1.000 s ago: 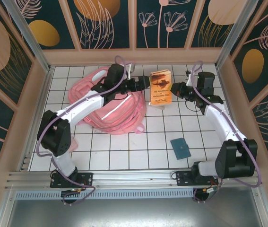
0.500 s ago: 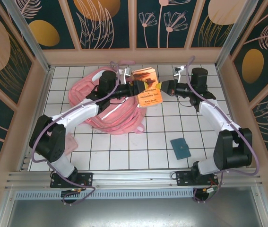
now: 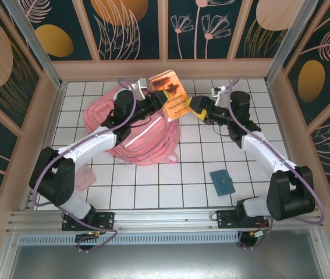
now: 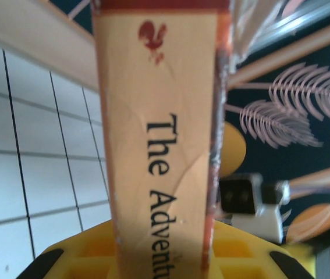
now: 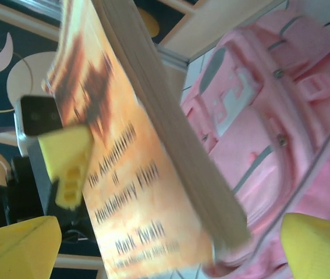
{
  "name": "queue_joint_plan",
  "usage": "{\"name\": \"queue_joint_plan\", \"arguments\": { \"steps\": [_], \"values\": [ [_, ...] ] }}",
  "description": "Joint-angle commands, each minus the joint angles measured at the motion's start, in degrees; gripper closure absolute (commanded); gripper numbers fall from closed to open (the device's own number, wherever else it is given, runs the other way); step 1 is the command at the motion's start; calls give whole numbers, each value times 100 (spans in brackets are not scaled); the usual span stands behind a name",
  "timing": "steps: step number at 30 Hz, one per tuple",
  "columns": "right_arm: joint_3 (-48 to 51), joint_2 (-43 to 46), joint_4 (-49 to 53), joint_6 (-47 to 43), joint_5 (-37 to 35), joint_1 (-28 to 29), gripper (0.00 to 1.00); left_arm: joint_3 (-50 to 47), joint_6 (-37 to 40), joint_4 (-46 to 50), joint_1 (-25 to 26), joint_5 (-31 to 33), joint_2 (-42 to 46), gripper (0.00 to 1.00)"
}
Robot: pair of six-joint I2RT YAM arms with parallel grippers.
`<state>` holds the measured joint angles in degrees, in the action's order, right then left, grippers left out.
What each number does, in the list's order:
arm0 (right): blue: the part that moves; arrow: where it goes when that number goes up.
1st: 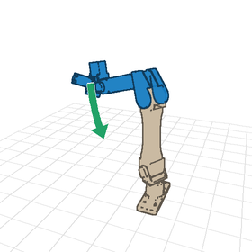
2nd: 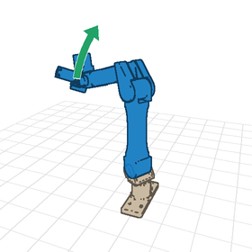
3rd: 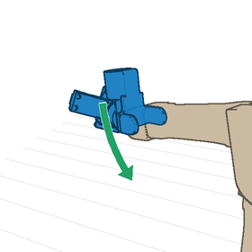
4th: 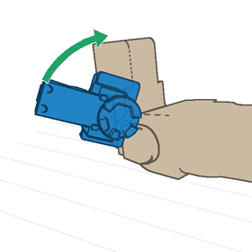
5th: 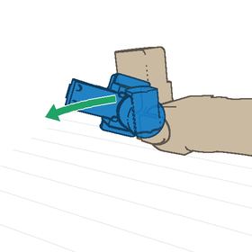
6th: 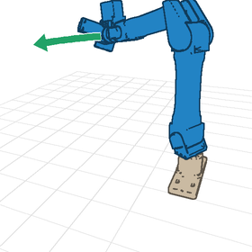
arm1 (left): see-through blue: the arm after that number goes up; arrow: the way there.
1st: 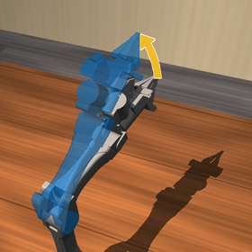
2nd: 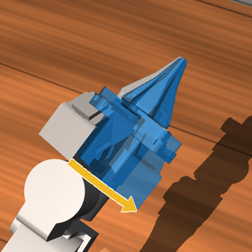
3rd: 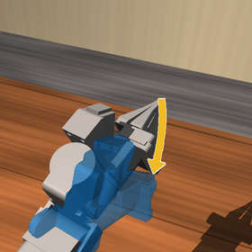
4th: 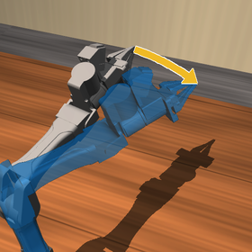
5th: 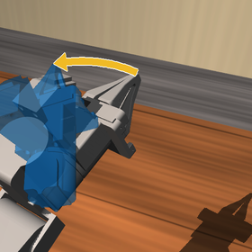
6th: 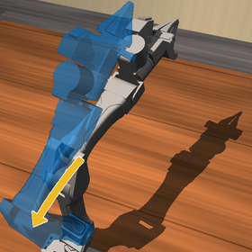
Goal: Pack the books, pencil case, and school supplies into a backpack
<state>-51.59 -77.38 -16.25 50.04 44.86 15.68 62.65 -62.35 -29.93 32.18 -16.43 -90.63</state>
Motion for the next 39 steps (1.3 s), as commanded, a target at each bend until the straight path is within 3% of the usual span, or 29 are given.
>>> {"name": "queue_joint_plan", "arguments": {
  "steps": [1,7,12,15,18,20,26,30,36,39],
  "values": [
    [299,77,-1410,1285,-555,279,1,-24,-457,-1036,-35,835,327,91],
    [180,-618,-3261,2721,-473,723,4,-172,-879,-1539,-28,1098,432,91],
    [-391,-1060,-3476,3100,-524,964,11,-360,-1131,-1721,-28,1188,485,91],
    [-389,-1181,-3760,3395,-722,985,24,-486,-1299,-1934,-28,1228,514,92],
    [-325,-1192,-3820,3554,-899,989,47,-548,-1300,-1908,-28,1304,576,90],
    [-245,-1096,-3603,3458,-1117,1006,67,-530,-1234,-1705,-33,1390,618,84],
    [-309,-432,-1725,2204,-1917,987,85,-164,-647,-61,-29,1641,712,36],
    [-320,-138,-892,1421,-1959,707,90,-68,286,1280,-28,1668,752,16],
    [-366,263,702,-96,-2217,197,92,522,2482,3736,21,1384,484,18],
    [-291,444,1104,-496,-2351,-6,92,807,3329,4757,201,1724,318,21]
  ]
}}
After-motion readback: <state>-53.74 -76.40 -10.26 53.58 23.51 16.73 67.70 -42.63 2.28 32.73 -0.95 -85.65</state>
